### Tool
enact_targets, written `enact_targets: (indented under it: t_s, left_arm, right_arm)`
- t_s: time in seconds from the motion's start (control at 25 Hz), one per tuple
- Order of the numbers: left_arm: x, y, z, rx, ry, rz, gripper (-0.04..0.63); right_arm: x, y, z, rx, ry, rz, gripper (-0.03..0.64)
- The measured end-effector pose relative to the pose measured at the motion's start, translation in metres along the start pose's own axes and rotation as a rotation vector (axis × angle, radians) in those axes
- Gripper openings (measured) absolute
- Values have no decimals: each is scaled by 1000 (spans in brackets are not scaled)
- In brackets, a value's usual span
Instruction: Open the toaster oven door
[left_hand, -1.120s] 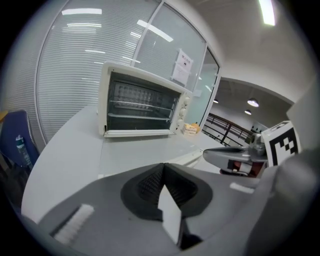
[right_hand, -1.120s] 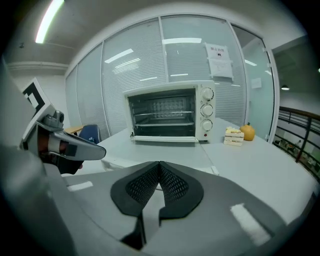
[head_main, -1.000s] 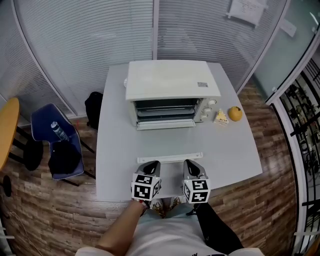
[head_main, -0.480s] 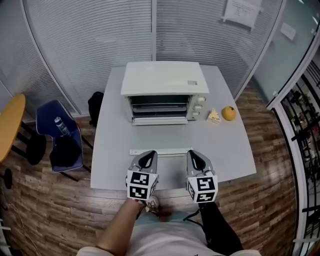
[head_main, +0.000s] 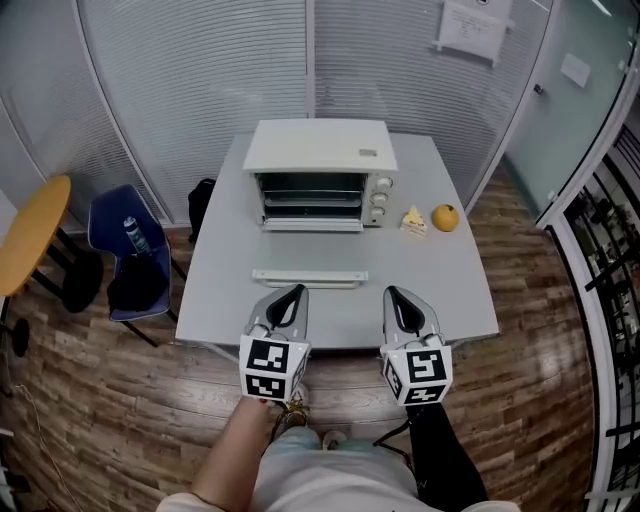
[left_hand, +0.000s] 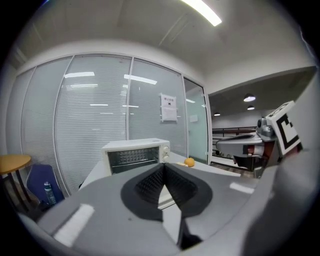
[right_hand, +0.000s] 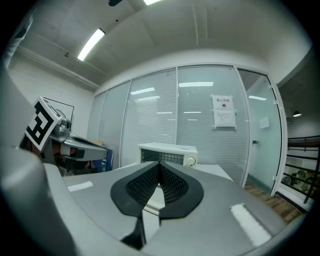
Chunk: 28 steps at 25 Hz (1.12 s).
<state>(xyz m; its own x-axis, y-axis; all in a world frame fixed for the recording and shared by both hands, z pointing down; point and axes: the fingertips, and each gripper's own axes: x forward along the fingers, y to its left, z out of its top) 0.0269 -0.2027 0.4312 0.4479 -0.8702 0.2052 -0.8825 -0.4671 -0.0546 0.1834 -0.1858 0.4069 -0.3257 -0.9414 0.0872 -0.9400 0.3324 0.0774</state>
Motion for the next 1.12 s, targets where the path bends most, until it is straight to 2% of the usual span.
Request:
enact_targets:
  t_s: [0.32, 0.56, 1.12]
  left_arm:
    - [-62, -26, 59, 46, -103, 48, 55]
    - [-93, -32, 85, 56, -148, 67, 55]
    - [-116, -36, 88, 60, -162, 87, 55]
  right_arm:
    - [-51, 9, 56, -9, -119, 62, 3]
    - [-77, 14, 76, -29, -158, 78, 3]
    - [-91, 24, 86, -47, -170, 94, 3]
